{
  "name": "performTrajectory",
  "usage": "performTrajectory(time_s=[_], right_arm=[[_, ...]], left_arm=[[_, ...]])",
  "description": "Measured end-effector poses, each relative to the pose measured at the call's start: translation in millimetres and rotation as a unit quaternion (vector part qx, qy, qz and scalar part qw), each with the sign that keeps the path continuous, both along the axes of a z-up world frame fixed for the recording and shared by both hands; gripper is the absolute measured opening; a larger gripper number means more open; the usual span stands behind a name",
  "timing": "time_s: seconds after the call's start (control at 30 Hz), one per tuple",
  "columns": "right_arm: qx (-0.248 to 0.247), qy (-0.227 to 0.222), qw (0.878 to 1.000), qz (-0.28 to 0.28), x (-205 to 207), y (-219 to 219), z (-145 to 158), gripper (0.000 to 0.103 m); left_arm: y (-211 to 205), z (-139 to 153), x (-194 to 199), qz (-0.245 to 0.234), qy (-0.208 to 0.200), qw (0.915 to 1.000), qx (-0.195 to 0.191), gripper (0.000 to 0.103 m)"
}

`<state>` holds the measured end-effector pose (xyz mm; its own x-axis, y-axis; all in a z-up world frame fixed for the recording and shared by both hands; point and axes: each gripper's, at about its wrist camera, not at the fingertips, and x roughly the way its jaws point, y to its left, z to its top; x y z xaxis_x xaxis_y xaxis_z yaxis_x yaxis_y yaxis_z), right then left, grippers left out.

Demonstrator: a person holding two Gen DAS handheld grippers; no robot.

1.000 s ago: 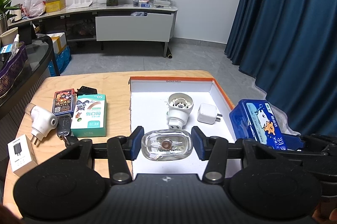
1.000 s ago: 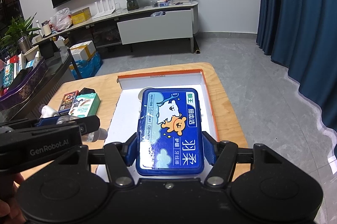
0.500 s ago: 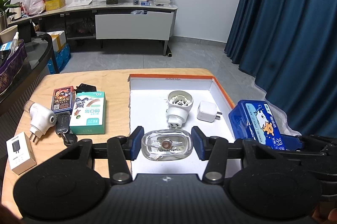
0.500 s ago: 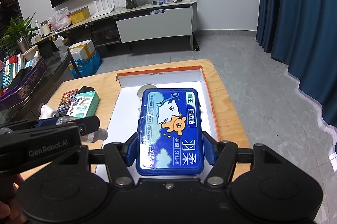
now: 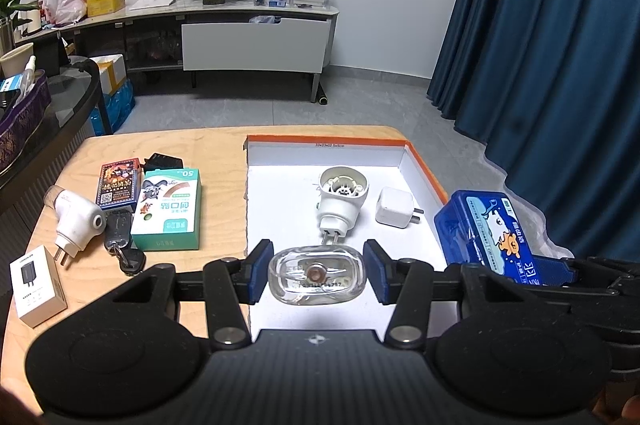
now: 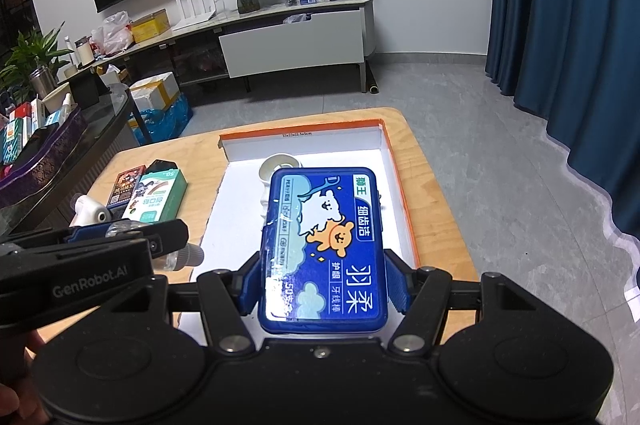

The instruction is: Organize rigid objects

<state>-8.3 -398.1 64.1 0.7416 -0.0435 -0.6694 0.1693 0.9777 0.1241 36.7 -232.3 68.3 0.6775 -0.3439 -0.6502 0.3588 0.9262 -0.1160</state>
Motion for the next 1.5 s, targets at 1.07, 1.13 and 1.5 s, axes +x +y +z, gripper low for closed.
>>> performTrajectory(time_s=[1.07, 1.13, 1.5], right_arm=[[0.008, 0.016, 1.0, -0.004, 9, -4, -14, 0.073], [0.009, 0.018, 1.0, -0.005, 11, -5, -14, 0.073], [0.008, 0.027, 1.0, 0.002, 24, -14, -13, 0.073]], left_arm=[[-2, -11, 4, -0.002, 0.014, 0.9999, 0.006, 0.05], [-2, -12, 4, -0.002, 0.016, 0.9999, 0.006, 0.05], [-8, -18, 10, -0.016, 0.032, 0.9993, 0.008, 0.05]])
